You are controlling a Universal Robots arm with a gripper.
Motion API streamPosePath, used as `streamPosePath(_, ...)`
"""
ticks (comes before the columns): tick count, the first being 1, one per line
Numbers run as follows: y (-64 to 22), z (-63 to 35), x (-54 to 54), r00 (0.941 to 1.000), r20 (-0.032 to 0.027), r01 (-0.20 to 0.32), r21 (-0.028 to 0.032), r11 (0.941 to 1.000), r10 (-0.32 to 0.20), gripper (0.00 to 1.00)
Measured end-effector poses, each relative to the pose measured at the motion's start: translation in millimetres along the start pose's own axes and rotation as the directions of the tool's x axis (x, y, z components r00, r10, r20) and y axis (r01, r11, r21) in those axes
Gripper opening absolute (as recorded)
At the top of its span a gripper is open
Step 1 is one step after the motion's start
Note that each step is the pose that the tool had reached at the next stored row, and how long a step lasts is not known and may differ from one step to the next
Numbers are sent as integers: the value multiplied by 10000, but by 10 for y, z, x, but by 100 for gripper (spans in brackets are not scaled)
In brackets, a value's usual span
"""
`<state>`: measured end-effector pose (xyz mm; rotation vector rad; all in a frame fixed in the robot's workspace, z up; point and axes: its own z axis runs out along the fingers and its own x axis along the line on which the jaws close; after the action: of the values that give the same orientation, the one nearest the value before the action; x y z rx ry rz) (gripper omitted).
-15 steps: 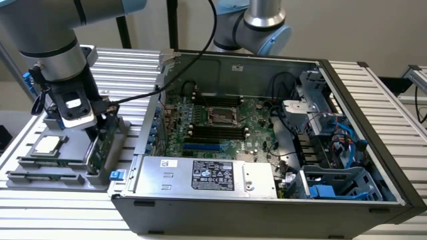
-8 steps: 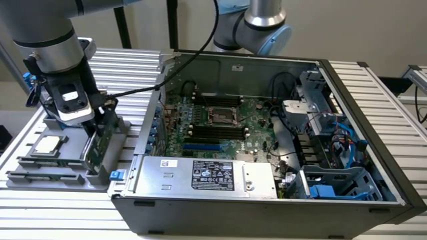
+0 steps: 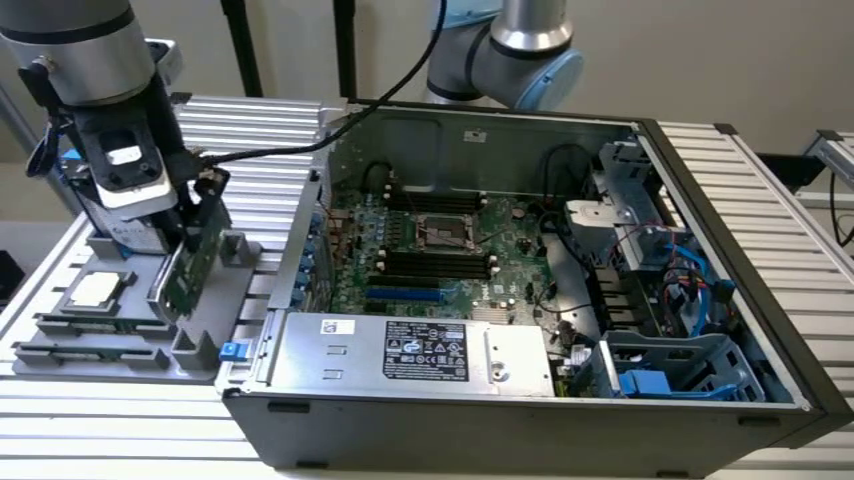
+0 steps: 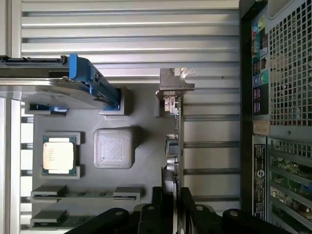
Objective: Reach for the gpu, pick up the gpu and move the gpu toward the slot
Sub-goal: 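Pick up the gpu and move the gpu toward the slot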
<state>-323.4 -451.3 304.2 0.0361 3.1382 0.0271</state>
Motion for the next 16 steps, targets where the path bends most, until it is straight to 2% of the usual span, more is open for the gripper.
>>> streamPosePath(10,3,-453,-100,10000,-22,0,2,10000,0,26)
streamPosePath(16,6,-723,-235,10000,-40,-1,1,10000,1,26)
